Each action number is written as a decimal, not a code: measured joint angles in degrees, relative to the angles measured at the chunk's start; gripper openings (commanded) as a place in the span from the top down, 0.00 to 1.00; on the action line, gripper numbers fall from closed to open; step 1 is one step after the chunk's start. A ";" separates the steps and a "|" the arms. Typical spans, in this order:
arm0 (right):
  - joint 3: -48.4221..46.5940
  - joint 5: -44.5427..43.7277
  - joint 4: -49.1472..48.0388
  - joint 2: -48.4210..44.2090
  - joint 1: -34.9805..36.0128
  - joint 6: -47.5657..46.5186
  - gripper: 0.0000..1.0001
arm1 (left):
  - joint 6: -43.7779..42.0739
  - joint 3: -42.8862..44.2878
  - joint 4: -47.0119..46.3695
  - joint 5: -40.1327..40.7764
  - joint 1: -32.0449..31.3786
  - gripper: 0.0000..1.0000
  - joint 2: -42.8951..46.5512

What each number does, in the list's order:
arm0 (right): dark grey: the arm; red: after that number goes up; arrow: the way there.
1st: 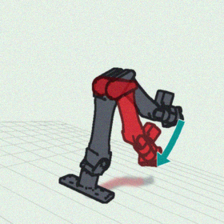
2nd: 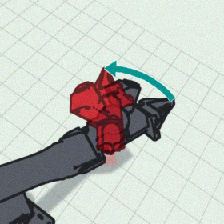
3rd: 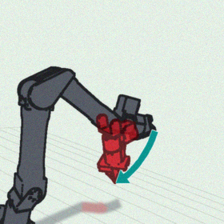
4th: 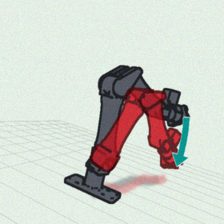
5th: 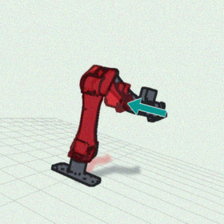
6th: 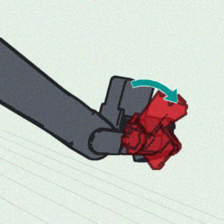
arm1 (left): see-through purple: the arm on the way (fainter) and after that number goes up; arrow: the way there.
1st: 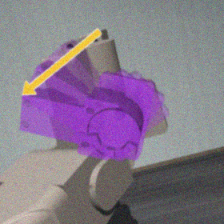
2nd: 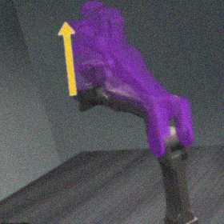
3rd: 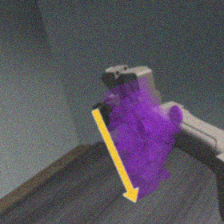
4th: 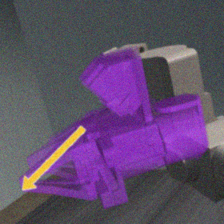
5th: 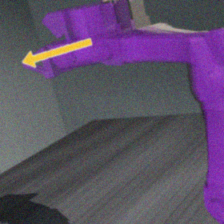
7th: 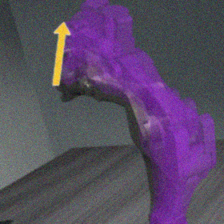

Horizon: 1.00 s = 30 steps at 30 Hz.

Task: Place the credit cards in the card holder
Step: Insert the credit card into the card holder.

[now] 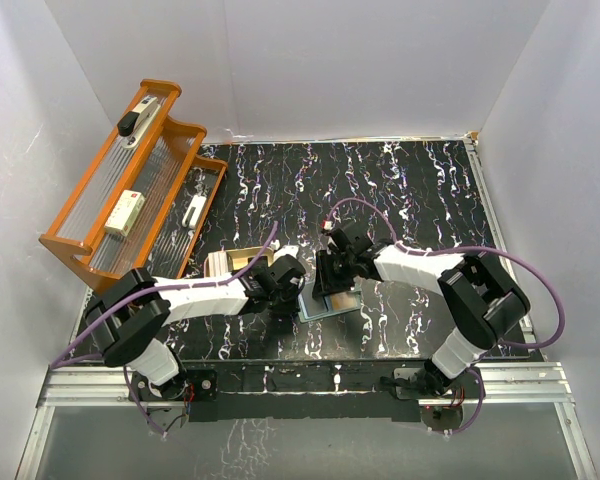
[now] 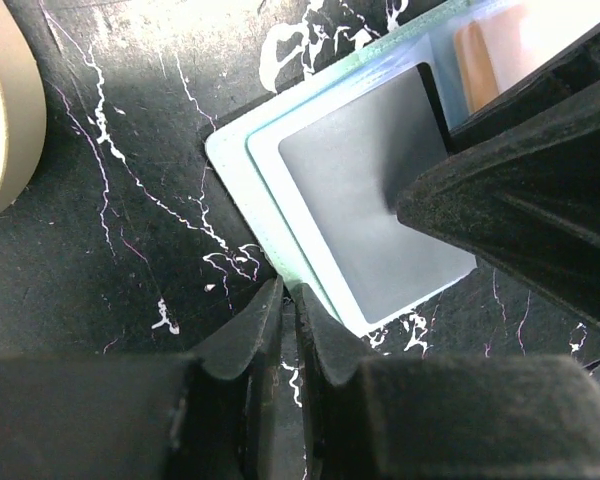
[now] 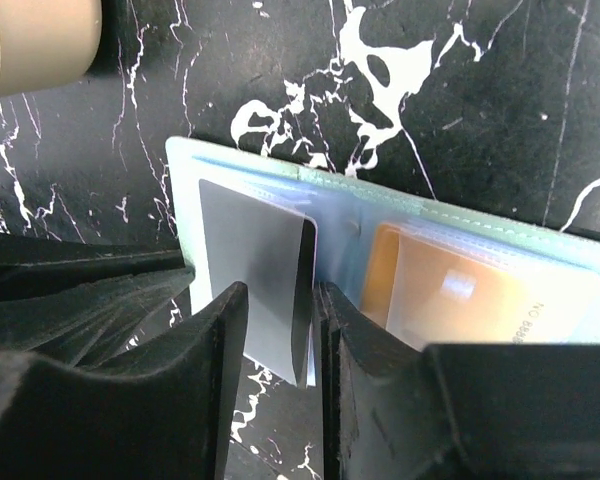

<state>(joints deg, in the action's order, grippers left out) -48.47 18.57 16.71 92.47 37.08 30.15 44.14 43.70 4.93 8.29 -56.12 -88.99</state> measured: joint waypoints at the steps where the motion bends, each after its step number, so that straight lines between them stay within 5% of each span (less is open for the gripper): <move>1: 0.00 -0.28 0.31 -0.17 0.13 0.00 0.64 | 0.00 -0.04 0.09 0.07 0.00 0.87 0.17; 8: -0.02 -3.21 5.42 -4.59 0.46 -0.61 0.45 | -0.28 0.04 4.35 1.84 0.00 0.66 3.91; 18: -0.17 -5.64 9.99 -12.20 0.46 -2.12 0.43 | -4.61 12.22 20.55 10.56 1.46 0.44 8.31; 30: -0.17 -6.27 10.10 -13.05 0.46 -3.08 0.42 | -14.23 16.33 32.63 12.83 20.59 0.33 11.08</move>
<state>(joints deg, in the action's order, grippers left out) -48.64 12.29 26.81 79.42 37.54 27.07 29.91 60.03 37.56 21.12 -35.53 -77.91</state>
